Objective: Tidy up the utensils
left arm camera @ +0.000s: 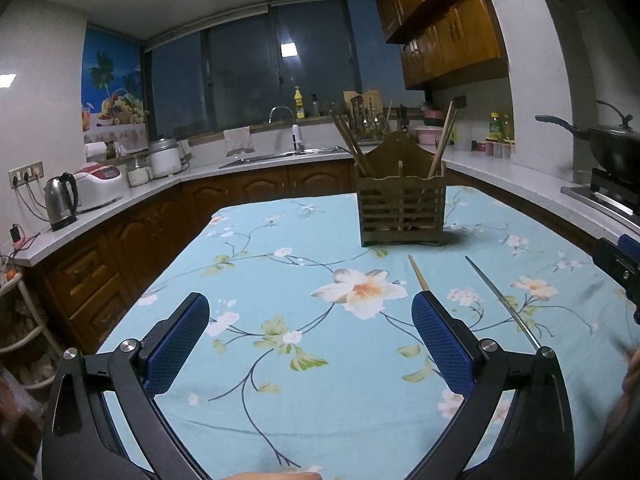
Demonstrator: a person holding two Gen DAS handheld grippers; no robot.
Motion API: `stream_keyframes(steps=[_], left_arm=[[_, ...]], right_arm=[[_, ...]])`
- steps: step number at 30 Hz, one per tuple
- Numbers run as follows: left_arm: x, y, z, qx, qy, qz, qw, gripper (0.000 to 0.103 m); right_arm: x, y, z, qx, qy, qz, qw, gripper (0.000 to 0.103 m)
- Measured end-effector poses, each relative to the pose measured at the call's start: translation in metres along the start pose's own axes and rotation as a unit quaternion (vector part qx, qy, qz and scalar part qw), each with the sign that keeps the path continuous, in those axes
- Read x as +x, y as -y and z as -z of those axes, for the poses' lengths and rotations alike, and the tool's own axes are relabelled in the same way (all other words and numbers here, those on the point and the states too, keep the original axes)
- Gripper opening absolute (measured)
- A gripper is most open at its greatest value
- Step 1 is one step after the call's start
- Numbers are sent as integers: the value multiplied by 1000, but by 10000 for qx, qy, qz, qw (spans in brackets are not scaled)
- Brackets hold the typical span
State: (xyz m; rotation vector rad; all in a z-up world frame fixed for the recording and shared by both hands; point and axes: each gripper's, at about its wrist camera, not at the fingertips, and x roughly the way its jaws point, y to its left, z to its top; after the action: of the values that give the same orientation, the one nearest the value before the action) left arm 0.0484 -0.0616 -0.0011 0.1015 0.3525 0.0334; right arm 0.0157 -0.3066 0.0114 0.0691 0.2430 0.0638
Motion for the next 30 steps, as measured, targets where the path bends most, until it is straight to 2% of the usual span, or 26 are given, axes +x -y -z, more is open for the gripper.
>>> stream_keyframes(steps=[30], left_arm=[[-11, -7, -6, -224, 206, 90, 9995, 103]], right_arm=[[0, -9, -3, -3, 60, -121, 9999, 103]])
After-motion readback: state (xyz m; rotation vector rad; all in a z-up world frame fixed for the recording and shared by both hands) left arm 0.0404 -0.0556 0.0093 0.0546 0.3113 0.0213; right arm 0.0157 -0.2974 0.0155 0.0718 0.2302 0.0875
